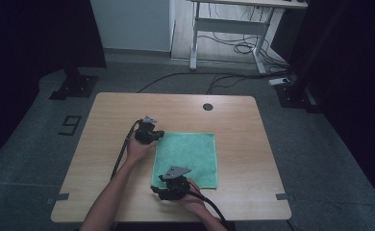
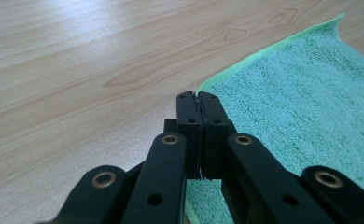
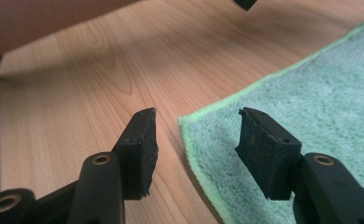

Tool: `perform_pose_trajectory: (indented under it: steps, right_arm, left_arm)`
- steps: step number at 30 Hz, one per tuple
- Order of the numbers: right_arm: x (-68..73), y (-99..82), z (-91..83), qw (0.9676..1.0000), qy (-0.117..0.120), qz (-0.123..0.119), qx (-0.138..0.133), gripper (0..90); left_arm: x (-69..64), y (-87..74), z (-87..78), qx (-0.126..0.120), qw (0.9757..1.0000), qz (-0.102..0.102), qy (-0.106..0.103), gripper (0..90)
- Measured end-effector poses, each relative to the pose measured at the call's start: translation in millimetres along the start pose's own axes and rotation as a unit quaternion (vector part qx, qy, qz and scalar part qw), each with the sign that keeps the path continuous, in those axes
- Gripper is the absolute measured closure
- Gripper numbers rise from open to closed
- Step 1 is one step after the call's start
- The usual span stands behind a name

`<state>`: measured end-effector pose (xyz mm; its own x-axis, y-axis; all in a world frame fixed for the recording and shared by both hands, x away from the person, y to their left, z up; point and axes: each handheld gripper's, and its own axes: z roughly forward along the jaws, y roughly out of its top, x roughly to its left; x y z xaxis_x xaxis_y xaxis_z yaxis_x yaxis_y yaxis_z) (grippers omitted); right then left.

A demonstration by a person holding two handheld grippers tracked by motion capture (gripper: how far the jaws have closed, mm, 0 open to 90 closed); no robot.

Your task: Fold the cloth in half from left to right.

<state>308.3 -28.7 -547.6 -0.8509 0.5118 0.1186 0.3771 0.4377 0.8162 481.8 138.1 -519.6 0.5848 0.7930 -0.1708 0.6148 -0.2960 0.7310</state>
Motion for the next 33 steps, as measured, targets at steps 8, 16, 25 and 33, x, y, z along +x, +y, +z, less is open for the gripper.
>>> perform_pose_trajectory:
  steps: [8, 16, 25, 33]
  right_arm:
    - [4.3, 2.4, 10.2, 0.9998, -0.006, -0.008, 0.019, 49.9]
    - [2.1, 3.8, 13.1, 0.999, -0.032, 0.002, 0.03, 67.9]
    - [-2.7, 2.3, 10.0, 0.9988, -0.036, 0.016, 0.028, 83.9]
    - [-4.6, -1.1, 2.8, 0.9993, -0.025, 0.024, 0.011, 85.5]
  left_arm:
    - [-3.6, 0.5, -0.5, 0.001, 1.0, 0.006, -0.001, 88.4]
    - [-5.4, 1.9, -5.3, 0.003, 0.9999, 0.012, -0.001, 88.5]
    - [-9.9, 4.8, -15.5, -0.004, 0.9998, 0.021, -0.005, 88.4]
    - [-12.6, 7.9, -25.7, -0.011, 0.9996, 0.026, -0.003, 88.4]
